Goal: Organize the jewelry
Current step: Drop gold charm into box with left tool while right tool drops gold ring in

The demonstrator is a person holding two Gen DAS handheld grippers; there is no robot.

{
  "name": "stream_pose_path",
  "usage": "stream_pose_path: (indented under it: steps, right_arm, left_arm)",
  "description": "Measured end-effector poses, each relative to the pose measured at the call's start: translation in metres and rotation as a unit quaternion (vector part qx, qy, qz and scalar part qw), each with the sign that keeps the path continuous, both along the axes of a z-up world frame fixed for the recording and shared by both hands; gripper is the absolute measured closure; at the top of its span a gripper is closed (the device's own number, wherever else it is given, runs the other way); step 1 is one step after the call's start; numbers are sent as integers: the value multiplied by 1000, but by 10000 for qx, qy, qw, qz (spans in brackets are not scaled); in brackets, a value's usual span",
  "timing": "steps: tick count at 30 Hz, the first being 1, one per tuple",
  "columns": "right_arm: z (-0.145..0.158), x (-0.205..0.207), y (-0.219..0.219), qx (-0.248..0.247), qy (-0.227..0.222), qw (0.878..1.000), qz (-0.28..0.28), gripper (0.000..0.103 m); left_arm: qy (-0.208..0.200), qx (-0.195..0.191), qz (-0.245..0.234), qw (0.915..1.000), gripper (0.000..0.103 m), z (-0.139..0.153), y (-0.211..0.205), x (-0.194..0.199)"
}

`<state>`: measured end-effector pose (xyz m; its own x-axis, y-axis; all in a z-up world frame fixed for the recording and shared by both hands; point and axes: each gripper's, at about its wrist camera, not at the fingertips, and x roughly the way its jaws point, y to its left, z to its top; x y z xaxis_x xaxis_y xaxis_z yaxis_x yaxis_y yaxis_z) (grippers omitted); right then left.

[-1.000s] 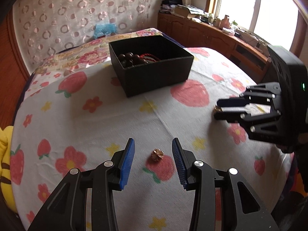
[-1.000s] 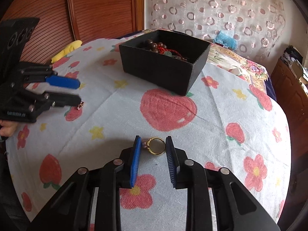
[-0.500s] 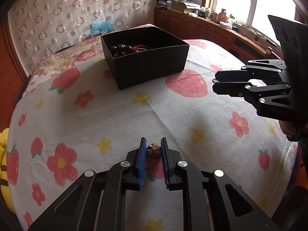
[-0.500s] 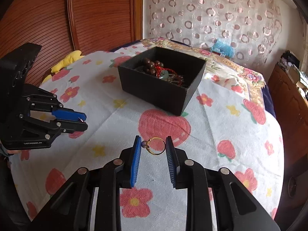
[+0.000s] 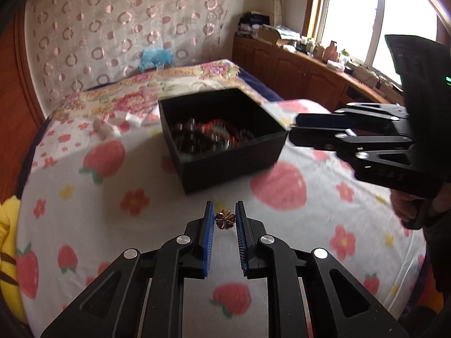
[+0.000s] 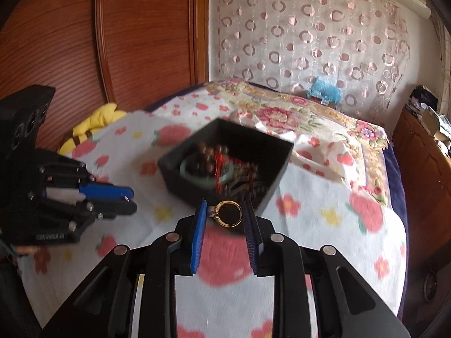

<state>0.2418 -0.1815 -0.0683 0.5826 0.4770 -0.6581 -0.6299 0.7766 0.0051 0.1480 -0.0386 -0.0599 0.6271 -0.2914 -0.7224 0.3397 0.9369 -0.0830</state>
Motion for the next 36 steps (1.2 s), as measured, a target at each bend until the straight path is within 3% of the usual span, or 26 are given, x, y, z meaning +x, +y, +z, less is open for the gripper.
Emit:
stream_pose_path:
  steps: [15, 17, 30, 36]
  right_arm:
    - [1, 57, 7, 205, 39, 9996, -187, 71]
    - [1, 57, 4, 251, 53, 9995, -201, 66]
    - [1, 43, -19, 390, 27, 9985, -371, 66]
    - [2, 32, -27, 441, -17, 9979, -470, 66]
  left_arm:
    - [-316, 35, 182, 9993, 89, 21, 1, 41]
    - [-341, 4, 198, 9992, 89, 22, 0, 45]
    - [-364, 6, 357, 9987, 89, 24, -8, 92]
    - [-371, 51, 450, 9983, 86, 22, -9, 94]
